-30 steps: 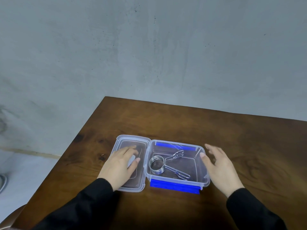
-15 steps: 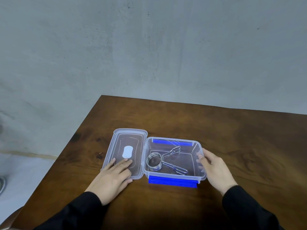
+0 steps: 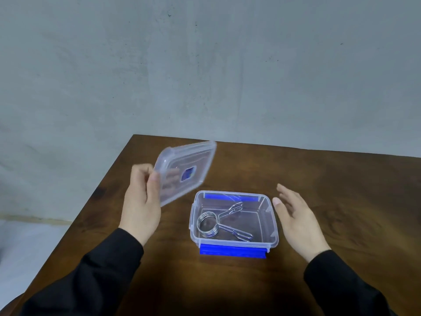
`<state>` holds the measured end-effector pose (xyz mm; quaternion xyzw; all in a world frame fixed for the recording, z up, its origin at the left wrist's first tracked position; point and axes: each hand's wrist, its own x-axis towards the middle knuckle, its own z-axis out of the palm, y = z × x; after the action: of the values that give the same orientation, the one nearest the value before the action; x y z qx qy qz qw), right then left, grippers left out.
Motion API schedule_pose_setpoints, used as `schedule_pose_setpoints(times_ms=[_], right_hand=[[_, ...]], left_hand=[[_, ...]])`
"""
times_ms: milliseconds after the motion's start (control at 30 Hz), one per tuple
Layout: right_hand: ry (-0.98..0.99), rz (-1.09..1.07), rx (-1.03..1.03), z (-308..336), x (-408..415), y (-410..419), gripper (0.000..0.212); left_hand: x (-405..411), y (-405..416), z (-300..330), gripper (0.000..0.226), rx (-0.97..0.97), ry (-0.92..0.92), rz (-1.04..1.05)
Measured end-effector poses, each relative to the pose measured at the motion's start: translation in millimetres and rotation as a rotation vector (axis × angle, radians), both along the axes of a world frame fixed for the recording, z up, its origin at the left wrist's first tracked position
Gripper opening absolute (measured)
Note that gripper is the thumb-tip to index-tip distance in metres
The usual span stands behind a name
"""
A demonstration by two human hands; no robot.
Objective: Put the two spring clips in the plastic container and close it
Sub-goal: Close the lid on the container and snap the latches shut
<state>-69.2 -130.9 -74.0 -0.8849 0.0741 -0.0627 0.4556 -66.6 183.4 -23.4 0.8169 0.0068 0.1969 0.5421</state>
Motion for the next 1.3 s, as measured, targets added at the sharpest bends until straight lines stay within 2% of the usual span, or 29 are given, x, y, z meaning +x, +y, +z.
schedule_pose_setpoints(times_ms=[67,133,267,333,433,700,933,1133,1300], right_hand=[[0.035,0.106,0.095,15.2,0.4,2.3,0.057],[0.06,0.184,0.158,26.6,-0.5,5.6,0.059],[0.057,0.075,0.16,30.2,-7.3,7.2,0.036],[0.106,0.01,0.127,23.0,-10.1,3.6,0.032],[0.187,-0.013,0.085,11.7,-12.0,0.3,0.026],[0.22,-0.023,-0.19,-4.7,0.0,0.7,0.008],[0.216,-0.025,-0.241,-24.1,-1.5,-3.2,0.036],[0.2,-0.045,-0.203,-22.4,5.0,-1.7,0.027],[0.194,-0.05,-0.235,-26.7,7.4,-1.1,0.029]], left_hand=[[-2.0,-20.0,23.4,0.025,-0.264,0.041,-0.127],[-3.7,-37.5,34.1,0.028,-0.426,0.141,-0.18],[2.8,-56.0,21.5,0.027,-0.578,0.339,-0.087],[8.0,-59.2,4.1,0.019,-0.523,0.347,-0.019],[12.2,-61.4,-25.7,0.013,-0.306,0.331,-0.001],[10.8,-59.7,-68.7,0.022,-0.126,0.461,0.101],[4.8,-54.4,-78.9,0.027,-0.094,0.468,0.011],[17.5,-52.9,-77.1,0.032,-0.063,0.488,-0.04],[22.4,-52.7,-79.9,0.039,0.078,0.491,-0.073]])
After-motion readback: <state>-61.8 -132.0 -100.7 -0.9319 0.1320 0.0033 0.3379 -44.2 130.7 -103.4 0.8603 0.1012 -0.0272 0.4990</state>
